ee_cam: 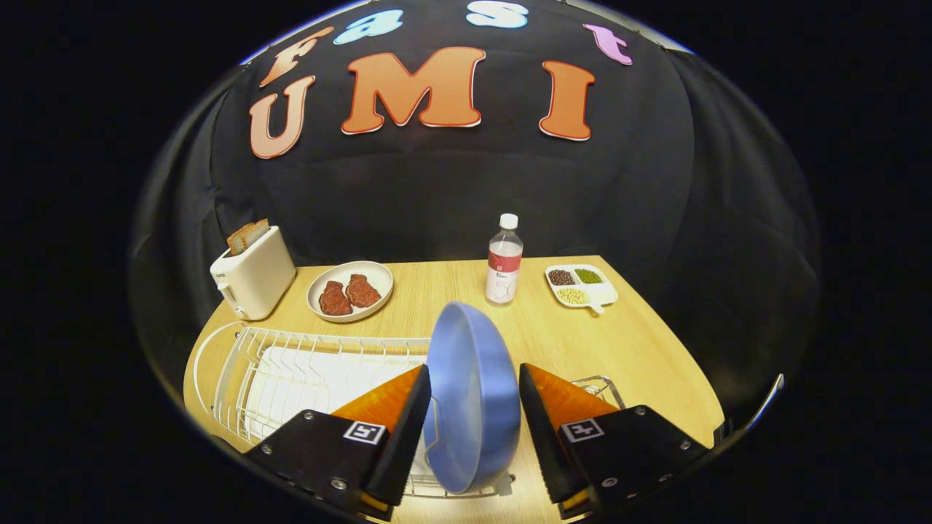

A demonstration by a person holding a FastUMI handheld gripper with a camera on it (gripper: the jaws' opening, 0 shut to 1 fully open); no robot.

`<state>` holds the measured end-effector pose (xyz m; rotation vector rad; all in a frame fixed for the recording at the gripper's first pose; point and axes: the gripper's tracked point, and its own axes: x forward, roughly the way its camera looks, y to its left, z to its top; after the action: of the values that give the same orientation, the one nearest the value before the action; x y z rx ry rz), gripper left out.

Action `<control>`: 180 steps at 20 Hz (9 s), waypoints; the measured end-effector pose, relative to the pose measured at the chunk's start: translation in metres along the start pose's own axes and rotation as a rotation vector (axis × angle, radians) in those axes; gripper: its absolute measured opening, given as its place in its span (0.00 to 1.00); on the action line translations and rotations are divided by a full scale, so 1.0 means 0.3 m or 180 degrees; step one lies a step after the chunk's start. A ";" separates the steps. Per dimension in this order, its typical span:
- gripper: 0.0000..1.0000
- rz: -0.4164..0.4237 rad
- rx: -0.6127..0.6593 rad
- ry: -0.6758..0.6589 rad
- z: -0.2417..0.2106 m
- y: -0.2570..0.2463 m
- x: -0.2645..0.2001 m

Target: Take the plate from the dish rack, then take the spoon from the basket and place it into the plate.

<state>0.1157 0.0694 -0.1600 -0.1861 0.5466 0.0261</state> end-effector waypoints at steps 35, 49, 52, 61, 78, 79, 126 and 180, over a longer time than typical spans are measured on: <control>0.22 -0.0356 0.0215 -0.0160 0.042 -0.099 -0.263; 0.22 0.0437 0.1310 0.0128 -0.321 -0.105 -0.522; 0.22 0.0551 0.1576 0.0284 -0.428 -0.089 -0.528; 0.22 0.0975 0.2030 0.0721 -0.667 0.062 -0.478; 0.58 0.0892 0.2077 0.1097 -0.788 0.020 -0.402; 0.68 0.0843 0.2017 0.1078 -0.777 -0.004 -0.400; 0.08 0.0383 -0.0212 -0.0667 -0.142 -0.441 -0.147; 0.11 0.1296 -0.0490 -0.0306 -0.563 0.359 -0.581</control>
<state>-0.1279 0.1487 -0.2292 -0.2199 0.4792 0.4717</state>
